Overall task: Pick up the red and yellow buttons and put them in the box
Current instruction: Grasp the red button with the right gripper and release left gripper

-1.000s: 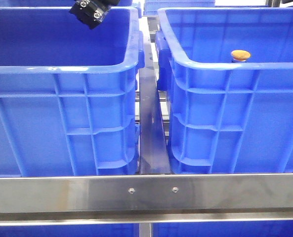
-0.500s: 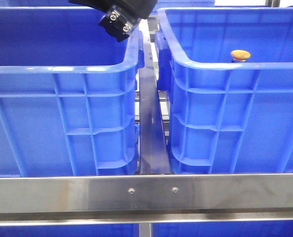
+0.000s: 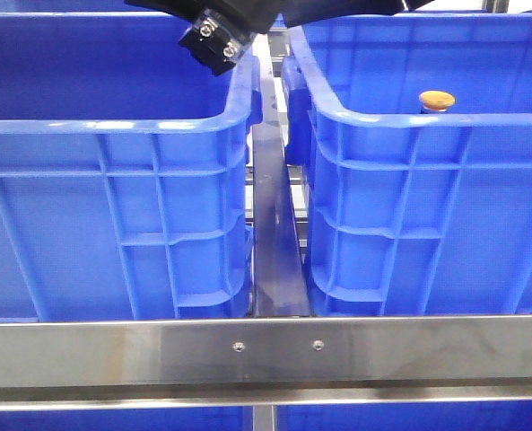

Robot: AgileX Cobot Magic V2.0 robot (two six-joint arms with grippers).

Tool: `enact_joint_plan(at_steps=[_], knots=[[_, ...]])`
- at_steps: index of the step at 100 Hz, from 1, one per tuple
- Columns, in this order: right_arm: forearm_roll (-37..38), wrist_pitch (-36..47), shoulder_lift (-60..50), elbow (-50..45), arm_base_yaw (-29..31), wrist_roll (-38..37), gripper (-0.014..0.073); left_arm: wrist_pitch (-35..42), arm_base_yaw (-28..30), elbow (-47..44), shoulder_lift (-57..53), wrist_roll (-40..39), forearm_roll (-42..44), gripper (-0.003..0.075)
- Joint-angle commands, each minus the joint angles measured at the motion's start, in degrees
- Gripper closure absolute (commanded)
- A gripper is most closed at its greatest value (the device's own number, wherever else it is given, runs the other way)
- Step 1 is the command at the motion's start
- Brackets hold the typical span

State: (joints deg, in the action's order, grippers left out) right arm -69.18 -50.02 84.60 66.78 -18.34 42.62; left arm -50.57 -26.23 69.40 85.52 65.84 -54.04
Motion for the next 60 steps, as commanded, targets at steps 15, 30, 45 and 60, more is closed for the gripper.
enact_joint_plan(at_steps=[15, 30, 45, 60], knots=[[-3.7, 0.0, -1.5, 1.8, -0.1, 1.1, 0.0264, 0.9, -0.5, 2.1, -2.0, -0.1, -3.7, 0.0620], [-3.7, -0.1, -1.5, 1.8, -0.1, 1.1, 0.0462, 0.7, -0.5, 2.1, -2.0, -0.1, -3.7, 0.0360], [-3.8, -0.5, -1.5, 1.8, -0.1, 1.1, 0.0493, 1.4, -0.5, 2.1, -2.0, -0.3, -4.0, 0.0072], [-4.2, -0.5, -1.6, 1.8, 0.2, 1.1, 0.0493, 0.7, -0.1, 2.1, -2.2, -0.4, -3.9, 0.0050]])
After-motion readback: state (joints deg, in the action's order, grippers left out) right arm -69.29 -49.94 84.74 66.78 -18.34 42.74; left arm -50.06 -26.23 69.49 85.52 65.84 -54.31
